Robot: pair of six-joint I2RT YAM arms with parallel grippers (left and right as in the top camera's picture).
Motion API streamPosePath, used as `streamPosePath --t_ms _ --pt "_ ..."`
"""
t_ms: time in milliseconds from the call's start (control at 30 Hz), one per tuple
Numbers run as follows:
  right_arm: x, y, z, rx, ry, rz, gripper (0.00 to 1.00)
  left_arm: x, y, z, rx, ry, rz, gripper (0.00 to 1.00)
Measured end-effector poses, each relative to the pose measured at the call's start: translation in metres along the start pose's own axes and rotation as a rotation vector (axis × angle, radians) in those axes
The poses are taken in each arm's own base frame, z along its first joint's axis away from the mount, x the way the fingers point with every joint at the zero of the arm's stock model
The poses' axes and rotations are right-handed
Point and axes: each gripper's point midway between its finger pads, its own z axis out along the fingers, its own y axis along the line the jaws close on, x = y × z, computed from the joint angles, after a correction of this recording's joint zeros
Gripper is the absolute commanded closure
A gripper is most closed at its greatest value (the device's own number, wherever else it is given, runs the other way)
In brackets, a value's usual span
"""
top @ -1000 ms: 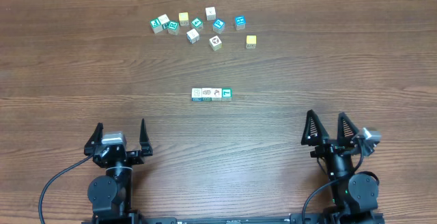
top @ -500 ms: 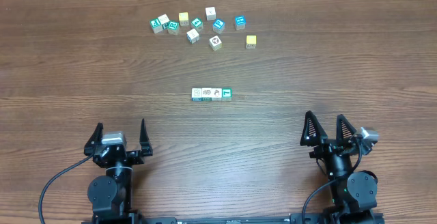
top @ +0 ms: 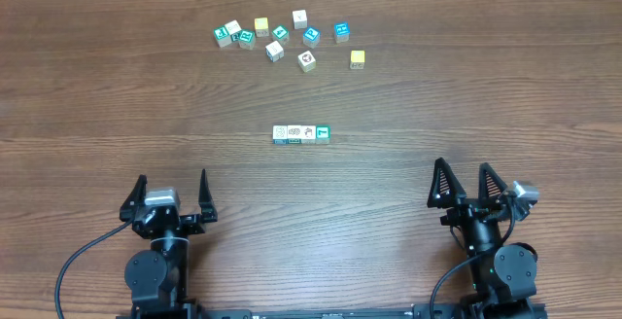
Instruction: Form a horizontal line
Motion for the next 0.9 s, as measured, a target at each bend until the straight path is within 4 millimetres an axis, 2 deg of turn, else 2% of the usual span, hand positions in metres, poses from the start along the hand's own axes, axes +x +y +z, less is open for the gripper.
streamPosePath --t_ms 200,433,567,900 --pt "0.000 0.000 0.000 -0.001 0.000 -0.045 0.00 0.000 0.000 0.000 0.000 0.000 0.000 0.00" --pt "0.001 0.001 0.000 -0.008 0.006 -0.344 0.00 0.000 0.000 0.000 0.000 0.000 0.000 0.00" --pt "0.002 0.001 0.000 -0.009 0.010 -0.434 0.00 0.000 0.000 0.000 0.000 0.000 0.000 0.00" --pt "0.025 -0.011 0.006 0.017 0.117 -0.530 0.00 0.000 0.000 0.000 0.000 0.000 0.000 0.00"
